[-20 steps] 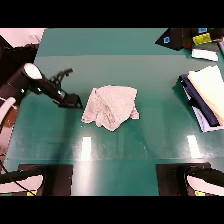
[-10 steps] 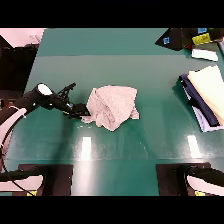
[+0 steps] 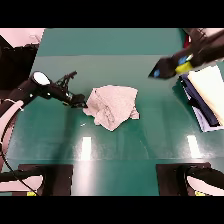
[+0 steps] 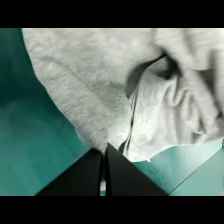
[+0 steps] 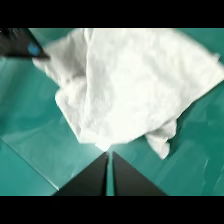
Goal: Fold the shirts.
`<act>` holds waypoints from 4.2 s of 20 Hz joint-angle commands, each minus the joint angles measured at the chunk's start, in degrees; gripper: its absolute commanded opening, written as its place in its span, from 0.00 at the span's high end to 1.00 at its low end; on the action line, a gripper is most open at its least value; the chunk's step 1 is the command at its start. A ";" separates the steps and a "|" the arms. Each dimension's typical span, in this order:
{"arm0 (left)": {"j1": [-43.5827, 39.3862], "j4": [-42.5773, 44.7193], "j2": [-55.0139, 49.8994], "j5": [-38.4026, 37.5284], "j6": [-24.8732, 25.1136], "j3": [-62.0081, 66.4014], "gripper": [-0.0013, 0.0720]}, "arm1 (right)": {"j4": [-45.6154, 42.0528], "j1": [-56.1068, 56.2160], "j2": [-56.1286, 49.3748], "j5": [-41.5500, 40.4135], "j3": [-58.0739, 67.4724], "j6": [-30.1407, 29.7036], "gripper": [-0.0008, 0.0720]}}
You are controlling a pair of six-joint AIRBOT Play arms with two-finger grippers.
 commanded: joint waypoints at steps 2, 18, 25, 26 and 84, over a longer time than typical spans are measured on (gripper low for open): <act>-0.04 1.03 2.25 -2.10 0.17 6.78 0.95 | 2.43 6.47 1.07 -13.77 -22.45 1.57 0.18; -0.04 1.09 2.27 -3.04 0.20 7.10 0.95 | 18.91 20.39 -12.72 -43.56 -32.48 1.42 0.97; 3.39 14.60 7.93 -5.29 0.94 14.73 0.95 | 4.83 9.66 0.11 -31.34 -31.23 2.58 0.97; 4.72 15.26 9.64 -6.45 1.05 17.38 0.95 | 0.46 5.90 3.15 -26.99 -29.55 4.13 0.97; 7.85 7.63 18.23 -5.25 3.04 1.55 0.95 | 0.24 -30.25 -9.11 -21.05 -33.92 -11.06 0.48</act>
